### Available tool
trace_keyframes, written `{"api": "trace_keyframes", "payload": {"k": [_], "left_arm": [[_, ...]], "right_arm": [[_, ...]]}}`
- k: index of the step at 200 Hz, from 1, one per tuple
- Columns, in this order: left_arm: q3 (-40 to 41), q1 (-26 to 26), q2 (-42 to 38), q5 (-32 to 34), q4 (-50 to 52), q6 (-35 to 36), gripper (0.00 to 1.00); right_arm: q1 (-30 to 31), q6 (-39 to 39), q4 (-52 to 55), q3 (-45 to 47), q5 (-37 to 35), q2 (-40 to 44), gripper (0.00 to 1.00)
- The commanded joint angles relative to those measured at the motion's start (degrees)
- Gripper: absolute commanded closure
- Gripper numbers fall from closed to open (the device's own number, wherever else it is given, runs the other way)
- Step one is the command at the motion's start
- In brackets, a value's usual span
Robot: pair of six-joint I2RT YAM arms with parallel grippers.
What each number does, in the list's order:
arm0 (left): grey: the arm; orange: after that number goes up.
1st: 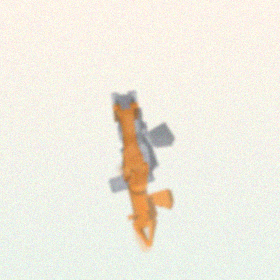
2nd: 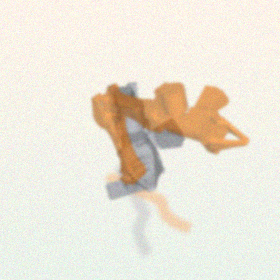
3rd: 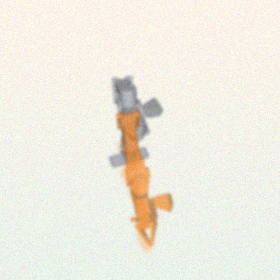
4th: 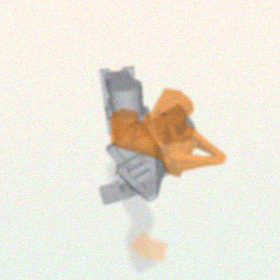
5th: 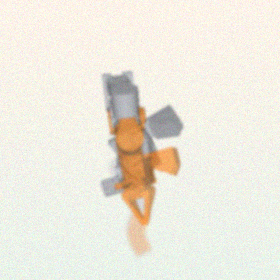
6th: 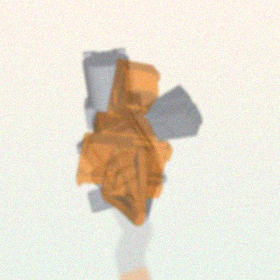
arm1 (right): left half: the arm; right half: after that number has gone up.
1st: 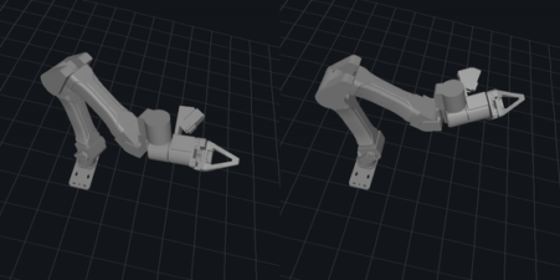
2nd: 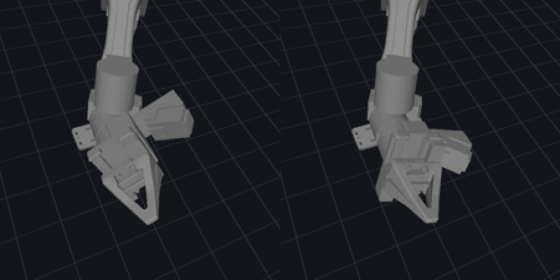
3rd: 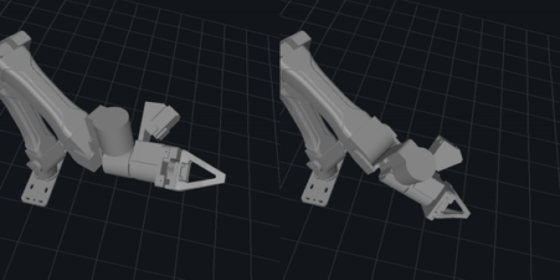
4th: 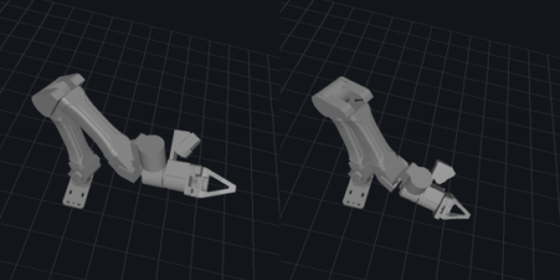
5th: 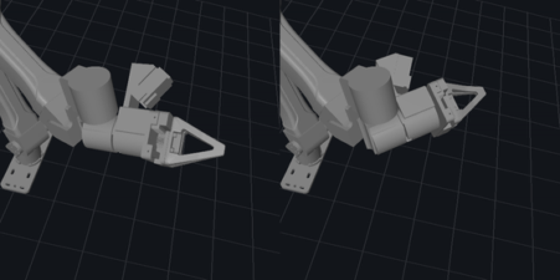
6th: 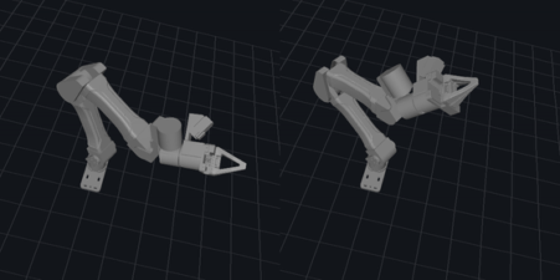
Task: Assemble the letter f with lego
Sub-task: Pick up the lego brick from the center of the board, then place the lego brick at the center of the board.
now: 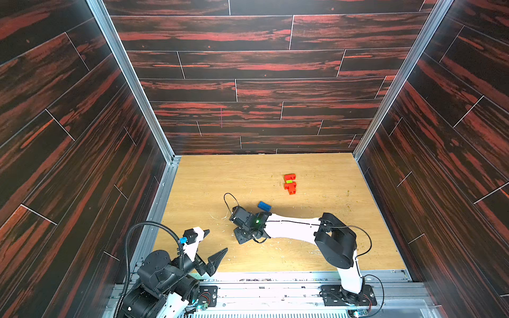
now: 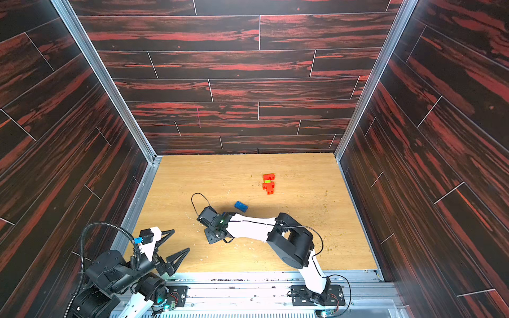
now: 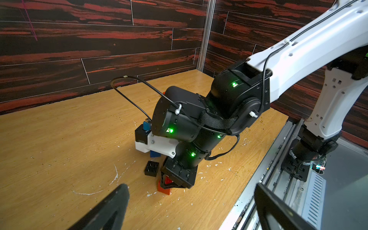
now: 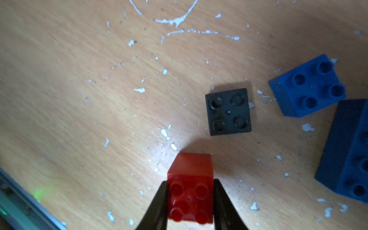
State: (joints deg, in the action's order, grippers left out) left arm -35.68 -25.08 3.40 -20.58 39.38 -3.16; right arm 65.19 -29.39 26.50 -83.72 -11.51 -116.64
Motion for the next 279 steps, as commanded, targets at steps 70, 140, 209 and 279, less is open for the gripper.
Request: {"api": "trace_keyframes", "payload": {"k": [70, 140, 209, 279], "left_arm": [[0.6, 0.1, 0.6, -0.2, 0.1, 0.8, 0.00], [0.6, 0.2, 0.6, 0.1, 0.1, 0.7, 0.00], [0.6, 0.2, 0.6, 0.4, 0.1, 0.6, 0.00], [0.5, 0.2, 0.9, 0.9, 0.1, 0.5, 0.00]], "right_arm": [[-2.9, 31.0, 12.3, 2.8, 7.8, 11.3, 0.74], [-7.6, 48.2, 17.7, 7.3, 22.6, 17.2, 0.72], [-15.0, 57.0, 20.7, 8.7, 23.5, 19.6, 0.72], [-18.6, 63.7, 19.3, 11.0, 21.4, 17.6, 0.68]]}}
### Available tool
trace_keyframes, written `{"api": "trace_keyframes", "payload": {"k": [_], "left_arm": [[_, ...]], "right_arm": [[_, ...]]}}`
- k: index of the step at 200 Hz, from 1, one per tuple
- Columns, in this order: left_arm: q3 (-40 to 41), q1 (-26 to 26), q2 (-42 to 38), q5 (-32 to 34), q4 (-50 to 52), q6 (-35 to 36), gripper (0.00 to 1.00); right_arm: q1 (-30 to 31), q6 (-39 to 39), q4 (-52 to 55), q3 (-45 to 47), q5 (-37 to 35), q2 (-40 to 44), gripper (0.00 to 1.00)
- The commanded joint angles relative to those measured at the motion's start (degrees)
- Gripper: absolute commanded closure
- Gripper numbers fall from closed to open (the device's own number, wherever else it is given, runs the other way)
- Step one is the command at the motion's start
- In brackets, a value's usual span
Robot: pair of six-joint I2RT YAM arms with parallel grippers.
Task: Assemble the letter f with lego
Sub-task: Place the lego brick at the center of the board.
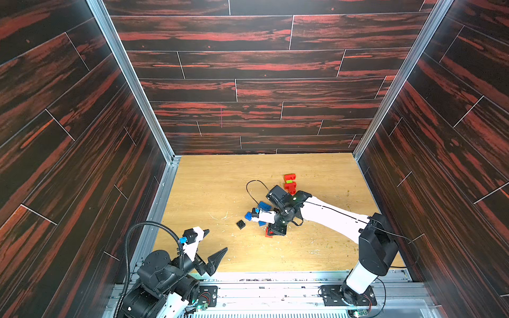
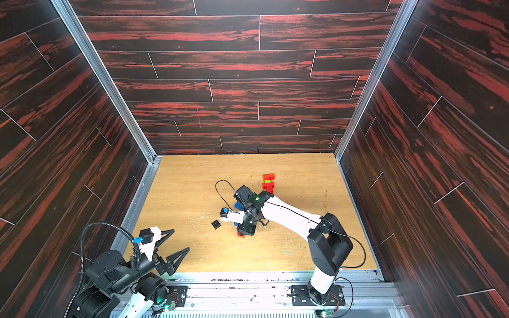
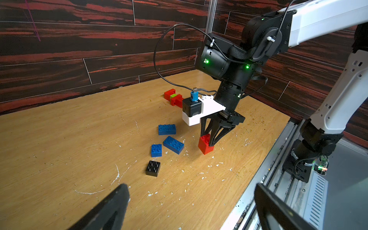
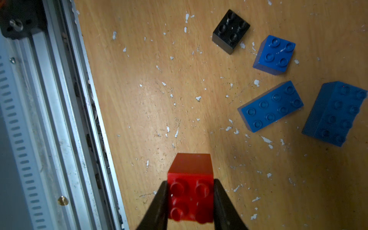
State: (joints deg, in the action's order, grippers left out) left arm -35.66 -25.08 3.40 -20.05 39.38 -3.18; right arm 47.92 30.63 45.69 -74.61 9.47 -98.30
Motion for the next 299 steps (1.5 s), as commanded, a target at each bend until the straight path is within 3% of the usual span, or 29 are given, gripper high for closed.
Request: {"api": "trace_keyframes", "payload": {"k": [1, 24, 155, 299], "left_arm": [[0.6, 0.2, 0.9, 0.4, 0.0, 0.6, 0.00], [0.6, 0.2, 1.1, 0.3, -0.1, 0.5, 0.00], [0.6, 0.2, 1.8, -0.3, -0.3, 0.6, 0.00], [0.7, 0.2, 2.3, -0.9, -0.3, 0.8, 0.00]], "right_arm": [[-1.4, 3.7, 0.0, 2.0, 0.5, -0.8, 0.68], [-2.5, 5.9, -1.8, 4.4, 0.3, -0.5, 0.72], [-7.5, 10.2, -6.1, 4.5, 1.9, -6.4, 0.71], [-7.6, 9.4, -0.8, -0.2, 3.7, -10.1, 0.61]]}}
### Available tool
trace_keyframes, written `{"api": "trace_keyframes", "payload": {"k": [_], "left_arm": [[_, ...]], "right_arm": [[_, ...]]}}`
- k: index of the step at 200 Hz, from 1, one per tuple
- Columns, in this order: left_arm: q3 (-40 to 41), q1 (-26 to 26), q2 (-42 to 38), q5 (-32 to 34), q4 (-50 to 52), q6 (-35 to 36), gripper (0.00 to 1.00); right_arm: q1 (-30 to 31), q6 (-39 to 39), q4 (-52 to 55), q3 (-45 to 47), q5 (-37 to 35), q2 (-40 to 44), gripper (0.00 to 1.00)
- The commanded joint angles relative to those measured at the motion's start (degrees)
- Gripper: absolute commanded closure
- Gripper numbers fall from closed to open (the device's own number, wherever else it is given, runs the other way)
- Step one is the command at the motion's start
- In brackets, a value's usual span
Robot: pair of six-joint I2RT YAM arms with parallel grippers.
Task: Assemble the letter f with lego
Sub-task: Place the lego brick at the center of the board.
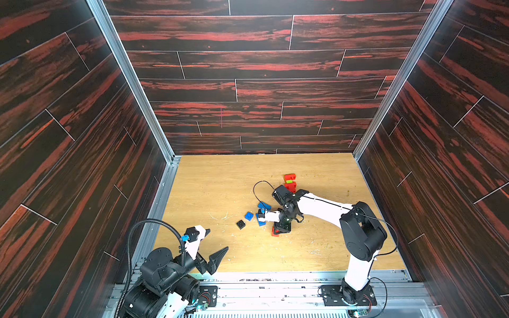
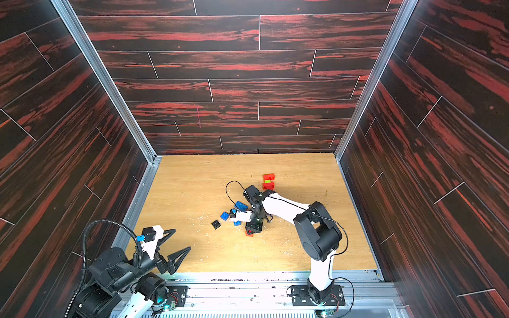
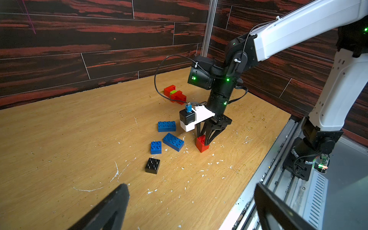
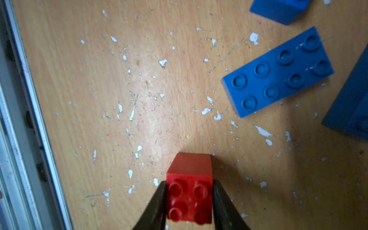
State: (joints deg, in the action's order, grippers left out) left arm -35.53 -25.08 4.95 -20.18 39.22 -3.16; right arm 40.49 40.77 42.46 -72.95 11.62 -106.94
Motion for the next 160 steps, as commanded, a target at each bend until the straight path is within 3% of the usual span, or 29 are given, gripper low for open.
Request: {"api": "trace_keyframes", "payload": {"k": [1, 43, 119, 160], "left_arm": [[0.5, 0.2, 0.8, -0.8, -0.2, 0.8, 0.00], [0.6, 0.2, 0.7, -0.8, -0.2, 0.9, 0.00], [0.6, 0.2, 0.8, -1.0, -0.3, 0.9, 0.00], [0.6, 0.1, 0.8, -1.3, -0.1, 1.0, 0.00]], "right_arm": [[-0.1, -0.7, 2.5, -1.9, 1.6, -1.4, 0.61], [-0.1, -1.4, 3.1, -2.2, 1.6, -1.5, 0.53], [-0.1, -3.2, 4.4, -4.0, 0.9, -0.5, 0.55], [-0.1, -8.3, 4.5, -7.1, 1.2, -0.2, 0.57]]}}
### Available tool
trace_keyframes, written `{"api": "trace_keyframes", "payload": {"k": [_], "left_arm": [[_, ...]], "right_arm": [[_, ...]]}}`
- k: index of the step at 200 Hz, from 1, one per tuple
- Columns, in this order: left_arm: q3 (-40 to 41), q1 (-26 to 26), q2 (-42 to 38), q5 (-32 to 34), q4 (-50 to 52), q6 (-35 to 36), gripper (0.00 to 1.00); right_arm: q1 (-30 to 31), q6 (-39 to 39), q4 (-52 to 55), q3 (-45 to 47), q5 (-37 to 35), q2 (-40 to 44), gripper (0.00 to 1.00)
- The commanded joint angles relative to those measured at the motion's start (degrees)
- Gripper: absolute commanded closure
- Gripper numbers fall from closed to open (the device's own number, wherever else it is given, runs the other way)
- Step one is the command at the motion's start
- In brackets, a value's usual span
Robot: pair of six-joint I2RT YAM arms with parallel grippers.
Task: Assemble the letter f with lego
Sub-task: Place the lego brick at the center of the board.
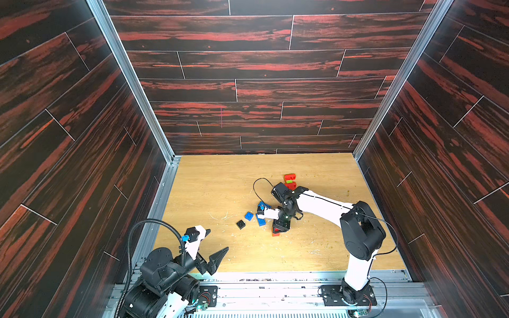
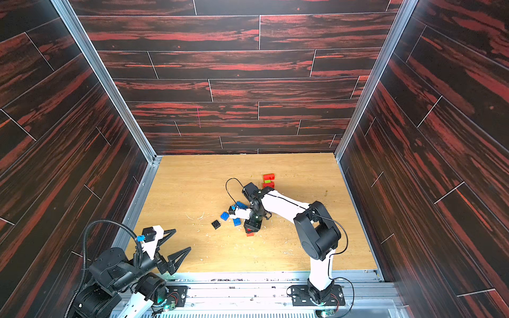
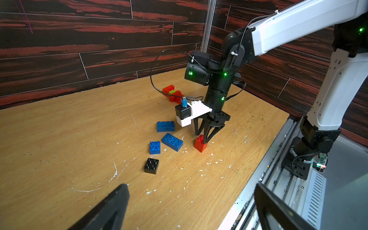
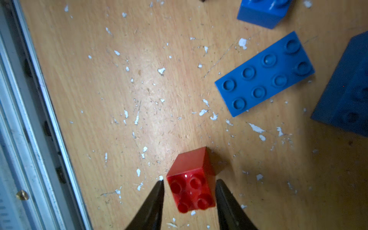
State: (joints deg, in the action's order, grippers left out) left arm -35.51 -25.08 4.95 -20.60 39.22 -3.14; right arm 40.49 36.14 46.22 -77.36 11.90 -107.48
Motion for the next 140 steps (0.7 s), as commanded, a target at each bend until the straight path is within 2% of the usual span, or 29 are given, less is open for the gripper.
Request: {"api": "trace_keyframes", "payload": {"k": [1, 54, 82, 99, 140], "left_arm": [[0.5, 0.2, 0.7, -0.8, -0.2, 0.9, 0.00], [0.5, 0.2, 0.6, -1.0, -0.2, 1.1, 0.00], [0.5, 0.2, 0.6, -1.0, -0.1, 1.1, 0.00], [0.5, 0.2, 0.4, -1.0, -0.1, 1.0, 0.00], [0.6, 0.2, 0.0, -1.0, 0.0, 1.0, 0.00]], "right_arm": [[-0.1, -3.8, 0.7, -2.7, 0.8, 0.3, 0.57], [0.3, -10.1, -3.5, -3.9, -3.6, 2.2, 0.56], [0.3, -14.2, -6.9, -5.9, -11.1, 2.0, 0.53], [0.3, -14.1, -6.8, -7.5, -10.9, 1.0, 0.50], [0.3, -11.4, -7.9, -10.9, -12.7, -3.4, 0.50]]}}
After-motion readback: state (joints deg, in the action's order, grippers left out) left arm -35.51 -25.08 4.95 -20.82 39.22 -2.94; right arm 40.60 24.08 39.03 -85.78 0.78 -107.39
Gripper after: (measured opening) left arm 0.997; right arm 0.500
